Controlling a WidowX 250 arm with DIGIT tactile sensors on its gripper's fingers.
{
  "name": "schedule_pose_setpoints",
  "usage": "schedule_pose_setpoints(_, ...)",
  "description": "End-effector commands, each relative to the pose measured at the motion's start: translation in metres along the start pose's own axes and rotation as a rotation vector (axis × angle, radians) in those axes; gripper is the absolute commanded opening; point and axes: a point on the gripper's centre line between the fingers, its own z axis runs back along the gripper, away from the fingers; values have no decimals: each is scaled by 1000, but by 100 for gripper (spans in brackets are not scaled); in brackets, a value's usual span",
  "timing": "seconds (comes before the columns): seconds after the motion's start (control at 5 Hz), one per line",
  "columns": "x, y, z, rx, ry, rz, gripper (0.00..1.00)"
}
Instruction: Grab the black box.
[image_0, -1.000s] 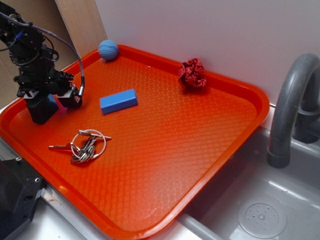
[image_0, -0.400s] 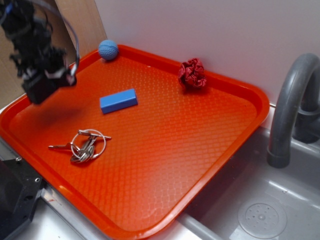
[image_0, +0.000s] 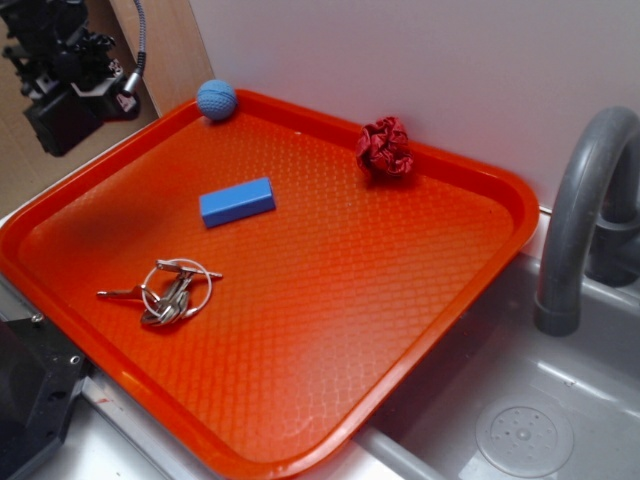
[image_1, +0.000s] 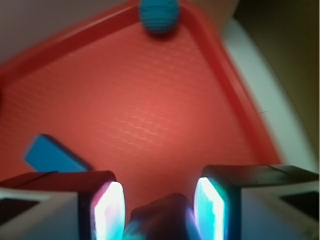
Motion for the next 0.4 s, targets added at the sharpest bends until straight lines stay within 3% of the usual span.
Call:
schedule_pose_setpoints(0.0,3,-31,31,83,-73,-139,0)
schedule_pose_setpoints(0.2,3,-40,26,78,-71,-146,0)
